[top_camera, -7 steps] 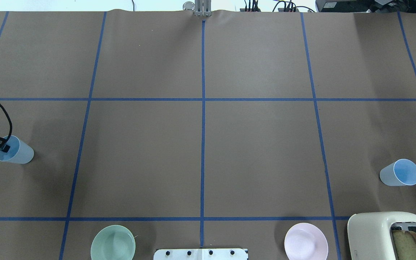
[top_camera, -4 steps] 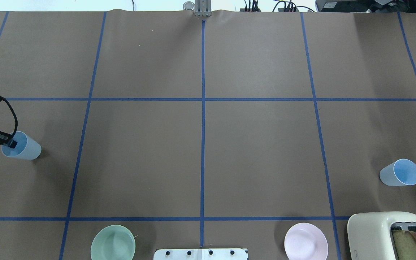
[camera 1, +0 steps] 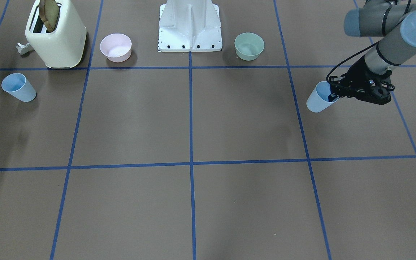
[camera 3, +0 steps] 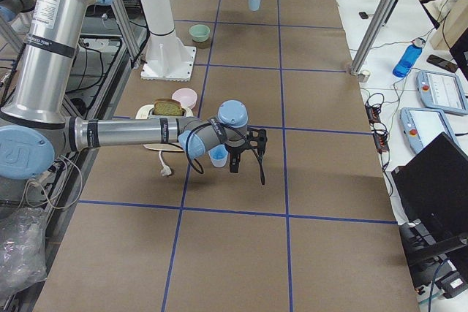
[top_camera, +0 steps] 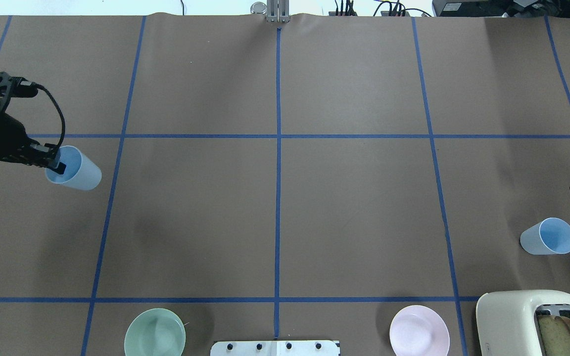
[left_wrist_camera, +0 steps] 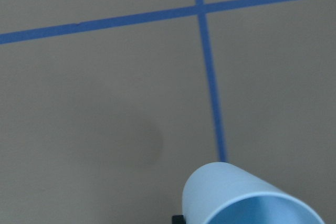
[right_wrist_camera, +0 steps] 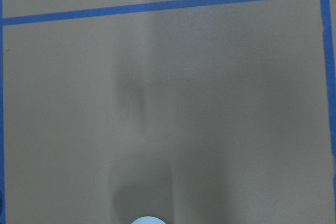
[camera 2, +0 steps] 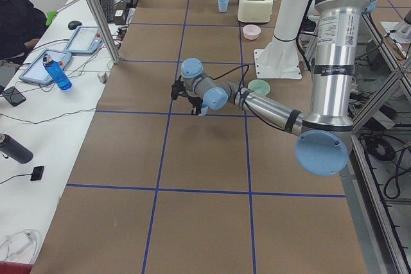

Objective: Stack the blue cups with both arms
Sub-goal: 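Lift the cup with the left gripper while the right gripper grasps the other cup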

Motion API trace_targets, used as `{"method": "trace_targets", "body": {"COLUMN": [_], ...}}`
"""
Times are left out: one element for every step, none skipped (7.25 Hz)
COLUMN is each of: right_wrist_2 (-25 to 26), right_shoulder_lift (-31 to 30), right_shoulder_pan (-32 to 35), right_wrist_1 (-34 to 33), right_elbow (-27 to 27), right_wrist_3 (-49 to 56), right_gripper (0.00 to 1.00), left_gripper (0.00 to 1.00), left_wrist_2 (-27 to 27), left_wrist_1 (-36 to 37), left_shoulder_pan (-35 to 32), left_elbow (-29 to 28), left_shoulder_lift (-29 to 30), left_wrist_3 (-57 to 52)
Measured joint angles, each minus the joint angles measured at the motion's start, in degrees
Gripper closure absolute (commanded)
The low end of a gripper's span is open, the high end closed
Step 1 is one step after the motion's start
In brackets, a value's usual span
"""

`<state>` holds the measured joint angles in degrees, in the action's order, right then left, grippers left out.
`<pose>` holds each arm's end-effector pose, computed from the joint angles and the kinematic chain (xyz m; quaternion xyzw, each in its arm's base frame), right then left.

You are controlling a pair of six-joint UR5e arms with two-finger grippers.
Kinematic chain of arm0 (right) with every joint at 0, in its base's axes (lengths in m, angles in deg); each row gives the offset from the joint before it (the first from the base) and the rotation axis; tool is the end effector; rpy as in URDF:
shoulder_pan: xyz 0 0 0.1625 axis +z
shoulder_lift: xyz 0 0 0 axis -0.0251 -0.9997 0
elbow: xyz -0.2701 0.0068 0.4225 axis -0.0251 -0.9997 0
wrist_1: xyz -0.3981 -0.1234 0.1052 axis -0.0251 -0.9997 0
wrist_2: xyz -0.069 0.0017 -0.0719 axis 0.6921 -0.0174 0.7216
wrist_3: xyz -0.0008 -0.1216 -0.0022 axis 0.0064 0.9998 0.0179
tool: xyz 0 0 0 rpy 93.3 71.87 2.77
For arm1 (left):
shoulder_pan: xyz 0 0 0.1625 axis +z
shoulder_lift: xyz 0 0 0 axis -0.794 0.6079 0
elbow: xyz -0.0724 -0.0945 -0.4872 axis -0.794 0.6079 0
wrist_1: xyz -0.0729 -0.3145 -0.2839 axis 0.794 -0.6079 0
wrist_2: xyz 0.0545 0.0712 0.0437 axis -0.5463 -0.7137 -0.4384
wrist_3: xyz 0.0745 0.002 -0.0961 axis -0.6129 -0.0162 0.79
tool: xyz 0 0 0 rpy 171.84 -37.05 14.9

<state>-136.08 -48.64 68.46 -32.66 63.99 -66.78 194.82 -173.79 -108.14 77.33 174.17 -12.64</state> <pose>-0.1117 -0.3862 0.6691 0.0097 -0.4337 0.0287 0.9005 0.2781 -0.4940 0.4759 0.0239 0.4666 0.0532 0.8825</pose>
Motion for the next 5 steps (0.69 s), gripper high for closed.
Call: {"method": "trace_targets", "body": {"right_wrist_2": [0.20,0.39,0.81,1.60,2.55], "right_shoulder_lift": [-0.70,-2.00,-3.12,-3.99,-4.60], "right_shoulder_pan": [-0.86,-1.84,-3.42,-5.53,-7.42], "right_wrist_1": [1.48,4.13,7.35,10.58,12.99], "right_elbow": [-0.20,-0.34,-0.43,-0.45,-0.53], "right_wrist_3": [-0.45,-1.66,-4.25,-7.52,-10.07], "right_gripper": [0.00,0.00,0.00,0.00,0.00], "left_gripper": [1.00,1.00,1.00,1.00,1.00], "left_wrist_2": [0.02,-0.04,-0.19,-0.32,-0.37], "left_wrist_1": [3.32,7.59,12.01,15.59,17.42], "left_shoulder_pan": [0.34,0.99,1.60,1.98,2.16], "left_elbow": [0.38,0.57,0.59,0.57,0.41], "left_shoulder_lift": [4.38,9.23,13.54,16.88,18.77], "left_wrist_3": [3.58,6.63,8.31,9.03,9.31]}}
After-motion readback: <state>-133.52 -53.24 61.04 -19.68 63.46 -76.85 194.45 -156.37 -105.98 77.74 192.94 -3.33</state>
